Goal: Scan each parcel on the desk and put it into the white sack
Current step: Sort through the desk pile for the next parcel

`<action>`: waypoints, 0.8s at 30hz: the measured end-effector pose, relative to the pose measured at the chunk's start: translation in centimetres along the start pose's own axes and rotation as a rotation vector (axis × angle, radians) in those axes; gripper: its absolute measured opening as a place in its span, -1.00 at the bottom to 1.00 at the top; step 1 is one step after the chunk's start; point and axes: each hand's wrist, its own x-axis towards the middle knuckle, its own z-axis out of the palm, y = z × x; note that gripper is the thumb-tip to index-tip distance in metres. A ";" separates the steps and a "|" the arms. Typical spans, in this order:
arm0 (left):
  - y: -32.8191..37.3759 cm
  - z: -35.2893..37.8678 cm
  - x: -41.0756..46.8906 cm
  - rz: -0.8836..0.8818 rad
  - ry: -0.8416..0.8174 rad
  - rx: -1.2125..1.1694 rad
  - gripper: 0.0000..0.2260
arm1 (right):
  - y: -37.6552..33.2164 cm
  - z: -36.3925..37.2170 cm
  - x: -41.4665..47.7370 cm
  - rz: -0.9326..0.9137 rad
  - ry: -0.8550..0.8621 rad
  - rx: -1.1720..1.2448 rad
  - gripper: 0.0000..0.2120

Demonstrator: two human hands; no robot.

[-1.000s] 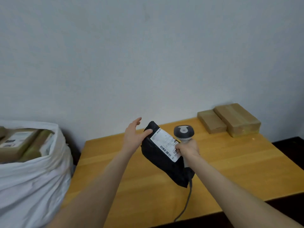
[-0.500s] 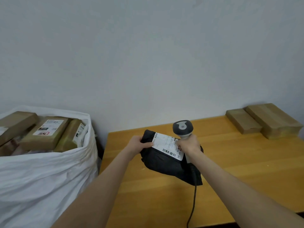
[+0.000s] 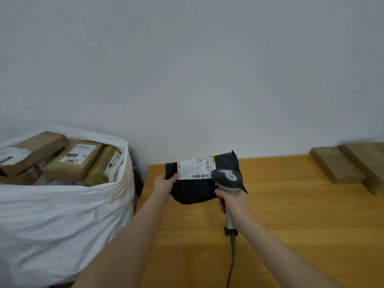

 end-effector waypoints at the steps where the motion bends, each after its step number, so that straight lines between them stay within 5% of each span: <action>1: -0.1 -0.1 0.2 -0.003 0.026 0.002 -0.74 | 0.2 0.2 -0.4 -0.010 -0.027 -0.014 -0.86; 9: -0.4 -1.2 1.7 0.009 0.100 0.018 -0.70 | 0.3 2.0 -2.5 -0.072 -0.160 -0.136 -0.88; 24: -1.0 -3.2 5.4 -0.011 0.060 -0.025 -0.73 | 0.2 5.7 -3.4 0.031 -0.095 -0.113 -0.82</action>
